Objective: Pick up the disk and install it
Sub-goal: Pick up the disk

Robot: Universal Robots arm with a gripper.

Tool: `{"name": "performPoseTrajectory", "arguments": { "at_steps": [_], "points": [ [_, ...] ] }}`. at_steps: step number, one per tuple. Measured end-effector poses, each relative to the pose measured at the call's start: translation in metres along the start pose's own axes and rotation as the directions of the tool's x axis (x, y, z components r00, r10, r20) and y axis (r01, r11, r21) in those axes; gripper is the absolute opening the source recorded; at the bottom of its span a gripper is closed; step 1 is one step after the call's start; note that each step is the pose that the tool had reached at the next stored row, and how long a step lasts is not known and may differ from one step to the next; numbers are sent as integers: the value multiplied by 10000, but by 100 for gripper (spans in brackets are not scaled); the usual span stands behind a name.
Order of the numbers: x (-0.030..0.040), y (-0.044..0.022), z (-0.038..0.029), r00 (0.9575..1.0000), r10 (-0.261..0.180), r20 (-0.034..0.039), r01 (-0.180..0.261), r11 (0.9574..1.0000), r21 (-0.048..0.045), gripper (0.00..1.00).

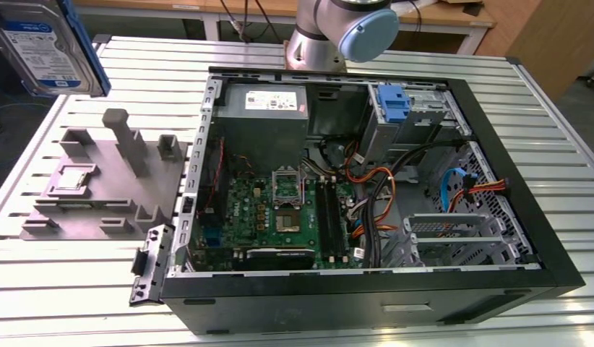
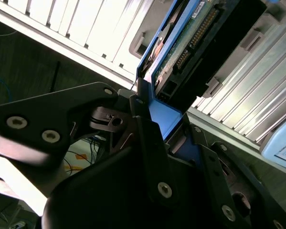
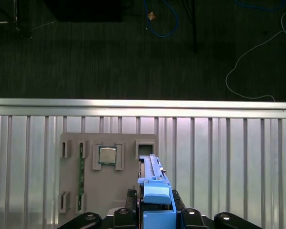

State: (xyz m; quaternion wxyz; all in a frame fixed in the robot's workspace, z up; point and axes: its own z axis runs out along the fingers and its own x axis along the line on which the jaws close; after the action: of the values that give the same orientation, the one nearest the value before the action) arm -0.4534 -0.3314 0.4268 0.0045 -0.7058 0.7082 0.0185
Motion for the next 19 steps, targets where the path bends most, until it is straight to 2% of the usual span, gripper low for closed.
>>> {"name": "performPoseTrajectory", "arguments": {
  "at_steps": [19],
  "points": [
    [-1,1,-36,10000,0,-1,0,10000,-1,37]
  ]
}}
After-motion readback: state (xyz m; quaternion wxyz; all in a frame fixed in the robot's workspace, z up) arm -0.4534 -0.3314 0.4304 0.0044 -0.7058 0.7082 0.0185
